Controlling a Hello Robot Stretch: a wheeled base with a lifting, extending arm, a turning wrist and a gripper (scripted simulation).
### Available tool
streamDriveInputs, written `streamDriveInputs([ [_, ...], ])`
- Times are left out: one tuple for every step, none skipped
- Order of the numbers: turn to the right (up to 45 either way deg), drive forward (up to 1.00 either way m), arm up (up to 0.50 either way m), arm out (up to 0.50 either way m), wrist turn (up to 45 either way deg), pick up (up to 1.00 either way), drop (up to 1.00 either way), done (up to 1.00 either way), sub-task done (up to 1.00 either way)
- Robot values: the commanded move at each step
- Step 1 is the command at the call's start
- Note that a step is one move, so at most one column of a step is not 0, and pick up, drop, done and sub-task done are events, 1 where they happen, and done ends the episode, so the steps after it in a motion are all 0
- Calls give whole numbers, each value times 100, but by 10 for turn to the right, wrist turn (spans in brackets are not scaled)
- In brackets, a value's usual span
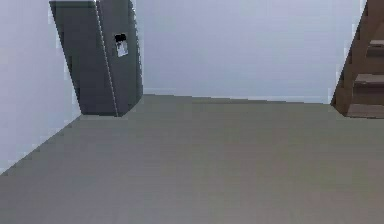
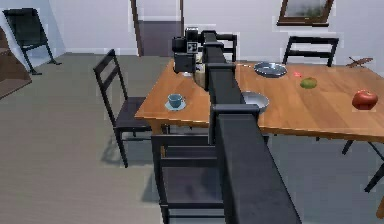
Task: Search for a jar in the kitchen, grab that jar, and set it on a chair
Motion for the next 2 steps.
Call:
streamDriveInputs([
  [0,0,0,0,90,0,0,0,0],
  [0,0,-30,0,0,0,0,0,0],
])
